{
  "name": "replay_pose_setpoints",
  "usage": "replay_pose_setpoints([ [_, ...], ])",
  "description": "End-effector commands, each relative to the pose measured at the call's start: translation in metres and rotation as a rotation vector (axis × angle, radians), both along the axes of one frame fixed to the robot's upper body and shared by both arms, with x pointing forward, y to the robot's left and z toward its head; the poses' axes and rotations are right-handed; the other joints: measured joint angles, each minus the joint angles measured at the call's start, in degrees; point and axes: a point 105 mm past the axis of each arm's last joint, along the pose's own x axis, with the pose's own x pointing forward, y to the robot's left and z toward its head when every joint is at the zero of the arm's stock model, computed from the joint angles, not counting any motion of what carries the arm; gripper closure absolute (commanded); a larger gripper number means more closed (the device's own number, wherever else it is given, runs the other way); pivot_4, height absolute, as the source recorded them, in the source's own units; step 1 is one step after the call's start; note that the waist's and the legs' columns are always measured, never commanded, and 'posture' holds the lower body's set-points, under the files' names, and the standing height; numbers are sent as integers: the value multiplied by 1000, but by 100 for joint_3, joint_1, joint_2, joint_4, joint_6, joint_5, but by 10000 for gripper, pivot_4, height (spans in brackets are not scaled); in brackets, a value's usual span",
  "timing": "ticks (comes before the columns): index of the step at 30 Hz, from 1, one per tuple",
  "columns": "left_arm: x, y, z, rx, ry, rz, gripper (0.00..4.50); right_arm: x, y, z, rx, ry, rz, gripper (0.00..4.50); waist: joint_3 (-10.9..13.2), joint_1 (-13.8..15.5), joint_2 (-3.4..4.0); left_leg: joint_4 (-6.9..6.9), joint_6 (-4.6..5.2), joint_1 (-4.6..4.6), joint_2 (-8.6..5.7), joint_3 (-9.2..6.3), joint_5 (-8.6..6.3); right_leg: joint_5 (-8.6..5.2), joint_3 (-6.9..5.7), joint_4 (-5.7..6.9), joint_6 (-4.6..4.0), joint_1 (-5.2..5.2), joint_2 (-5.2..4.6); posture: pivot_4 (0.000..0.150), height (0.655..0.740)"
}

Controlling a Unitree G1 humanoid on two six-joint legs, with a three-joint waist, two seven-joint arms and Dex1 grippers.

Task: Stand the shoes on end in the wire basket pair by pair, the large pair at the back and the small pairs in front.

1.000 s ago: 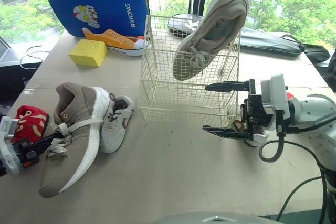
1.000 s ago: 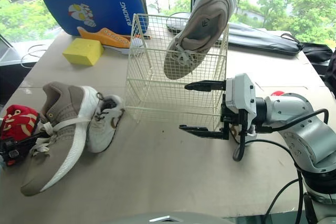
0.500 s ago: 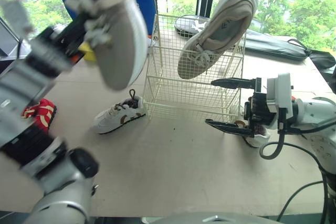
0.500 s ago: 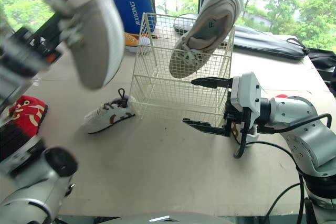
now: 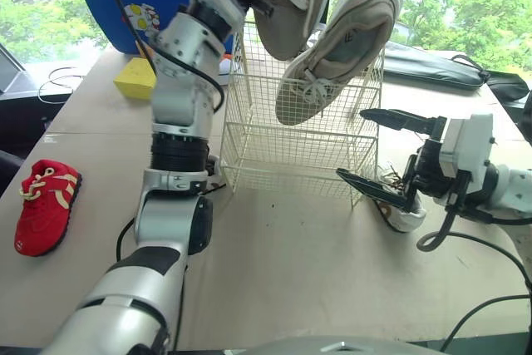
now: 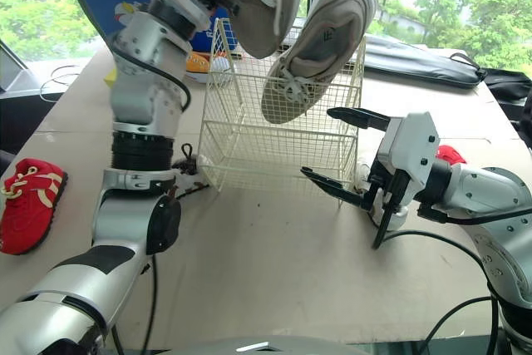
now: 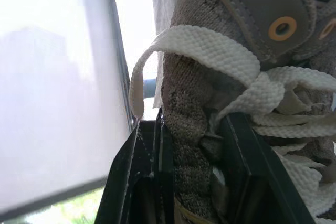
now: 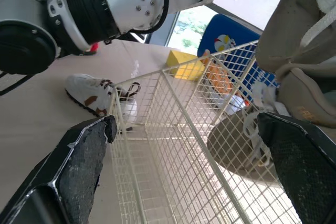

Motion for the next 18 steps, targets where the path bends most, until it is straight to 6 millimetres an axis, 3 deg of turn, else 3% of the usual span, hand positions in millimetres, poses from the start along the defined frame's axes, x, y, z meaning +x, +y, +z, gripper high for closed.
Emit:
replay_pose_setpoints([
  [1,1,3,-18,78,-99,72,37281,-5,-3,10,7,-63,-36,0,-2,0,4,1,1,1,0,0,1,0,0,4,0,0,0,1500,7400],
  [8,20,38,-46,51,-4,182,37281,-6,-4,11,19,-69,-57,0,-2,-5,4,24,24,-8,-2,-32,-7,1,-6,33,0,-2,0,1500,7400],
  [12,35,39,-91,45,225,138,37281,-6,-4,10,22,-66,-61,0,-8,-7,6,35,31,-6,-3,-32,-11,1,-5,50,1,1,-2,1500,7400],
  [14,39,38,-110,-42,379,79,37281,-6,-4,11,26,-64,-60,0,-20,-21,17,41,44,-3,-2,-32,-19,0,-4,50,2,3,-4,1500,7400],
  [18,30,27,-120,-96,475,12,37281,-5,-4,11,28,-64,-65,0,-43,-1,41,55,56,4,11,-38,-26,-4,-6,55,7,8,-6,1500,7400],
])
